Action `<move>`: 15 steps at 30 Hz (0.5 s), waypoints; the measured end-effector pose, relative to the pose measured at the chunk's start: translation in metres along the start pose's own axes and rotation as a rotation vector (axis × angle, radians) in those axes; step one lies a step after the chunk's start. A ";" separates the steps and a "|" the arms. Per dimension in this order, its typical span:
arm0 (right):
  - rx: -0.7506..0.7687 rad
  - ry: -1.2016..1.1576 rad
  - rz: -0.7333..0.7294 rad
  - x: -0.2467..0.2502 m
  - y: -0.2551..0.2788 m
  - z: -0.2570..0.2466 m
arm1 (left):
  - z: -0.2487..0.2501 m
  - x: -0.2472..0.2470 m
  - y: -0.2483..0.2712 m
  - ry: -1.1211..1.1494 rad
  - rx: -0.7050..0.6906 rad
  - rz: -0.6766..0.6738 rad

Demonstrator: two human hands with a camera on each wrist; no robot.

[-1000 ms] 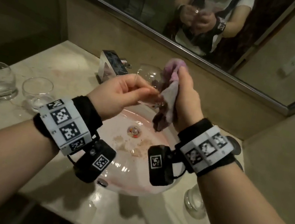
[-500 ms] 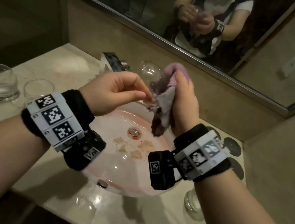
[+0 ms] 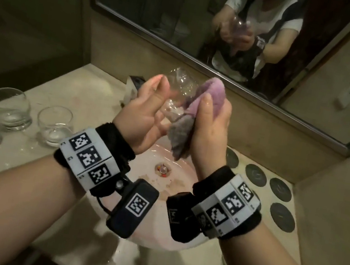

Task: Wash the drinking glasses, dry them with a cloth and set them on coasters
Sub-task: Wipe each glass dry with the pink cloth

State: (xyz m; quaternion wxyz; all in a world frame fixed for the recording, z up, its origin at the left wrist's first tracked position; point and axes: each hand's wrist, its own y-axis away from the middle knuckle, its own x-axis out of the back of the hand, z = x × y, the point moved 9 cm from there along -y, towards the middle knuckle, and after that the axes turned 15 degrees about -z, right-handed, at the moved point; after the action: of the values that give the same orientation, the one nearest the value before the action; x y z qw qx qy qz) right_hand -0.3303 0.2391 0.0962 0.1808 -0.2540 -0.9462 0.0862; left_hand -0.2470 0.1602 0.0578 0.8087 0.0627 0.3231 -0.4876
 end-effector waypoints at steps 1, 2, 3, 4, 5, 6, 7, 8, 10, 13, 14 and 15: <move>0.136 0.218 0.008 -0.003 0.005 -0.016 | 0.000 -0.002 -0.003 0.066 0.015 -0.041; 0.250 0.389 -0.011 -0.008 0.007 -0.025 | 0.000 -0.005 -0.005 0.096 0.035 -0.087; 0.330 0.526 -0.055 -0.016 0.008 -0.030 | 0.000 -0.008 -0.004 0.063 0.058 -0.108; 0.390 0.632 -0.104 -0.022 0.009 -0.034 | 0.001 -0.006 -0.004 0.004 0.073 -0.083; 0.444 0.705 -0.152 -0.028 0.009 -0.035 | 0.001 -0.003 -0.003 -0.053 0.074 -0.049; 0.490 0.736 -0.187 -0.032 0.009 -0.038 | 0.001 -0.003 -0.002 -0.077 0.061 -0.038; 0.512 0.717 -0.208 -0.033 0.008 -0.039 | 0.001 -0.004 -0.001 -0.084 0.046 -0.042; 0.502 0.662 -0.216 -0.032 0.006 -0.041 | 0.001 -0.004 0.001 -0.092 0.030 -0.040; 0.420 0.496 -0.189 -0.031 -0.004 -0.040 | 0.002 -0.007 0.000 -0.109 0.023 -0.050; 0.207 -0.056 -0.199 -0.026 -0.020 -0.025 | 0.008 -0.008 -0.002 -0.084 -0.003 -0.072; 0.054 -0.256 -0.201 -0.026 -0.024 -0.012 | 0.008 -0.008 -0.004 -0.065 -0.003 -0.090; -0.081 -0.348 -0.187 -0.025 -0.027 0.001 | 0.008 -0.007 -0.005 -0.042 -0.007 -0.102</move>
State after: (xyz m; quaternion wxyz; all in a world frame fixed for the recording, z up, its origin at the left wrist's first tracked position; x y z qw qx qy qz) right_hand -0.3225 0.2035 0.0945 0.0116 -0.1533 -0.9854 0.0736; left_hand -0.2496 0.1597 0.0689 0.7896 0.0331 0.3106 -0.5282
